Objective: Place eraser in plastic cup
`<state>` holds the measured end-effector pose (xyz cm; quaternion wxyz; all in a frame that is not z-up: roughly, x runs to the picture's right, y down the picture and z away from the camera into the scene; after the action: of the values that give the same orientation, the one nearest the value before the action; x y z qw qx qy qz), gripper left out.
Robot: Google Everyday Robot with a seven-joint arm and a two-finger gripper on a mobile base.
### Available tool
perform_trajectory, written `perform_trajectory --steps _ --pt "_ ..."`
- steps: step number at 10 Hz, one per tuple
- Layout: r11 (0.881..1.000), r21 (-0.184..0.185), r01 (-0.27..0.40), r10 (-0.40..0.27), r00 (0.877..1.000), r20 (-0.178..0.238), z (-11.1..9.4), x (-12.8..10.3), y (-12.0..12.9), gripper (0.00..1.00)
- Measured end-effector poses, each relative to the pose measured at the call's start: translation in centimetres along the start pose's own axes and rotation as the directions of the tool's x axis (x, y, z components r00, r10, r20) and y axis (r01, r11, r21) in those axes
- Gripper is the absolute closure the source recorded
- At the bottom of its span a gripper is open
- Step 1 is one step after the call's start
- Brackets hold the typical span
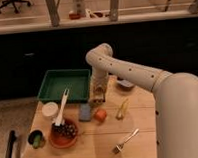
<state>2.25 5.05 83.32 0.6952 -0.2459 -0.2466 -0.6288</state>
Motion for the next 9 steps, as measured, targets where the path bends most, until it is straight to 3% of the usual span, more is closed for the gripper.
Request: perform_trajectory --steps 3,9 --pt "1.000 0.011 -0.004 0.004 1.000 0.014 0.7 0.9 0.3 0.93" --pt "1.000 0.023 -0.002 0.001 1.000 0.026 1.3 1.8 0.2 0.32"
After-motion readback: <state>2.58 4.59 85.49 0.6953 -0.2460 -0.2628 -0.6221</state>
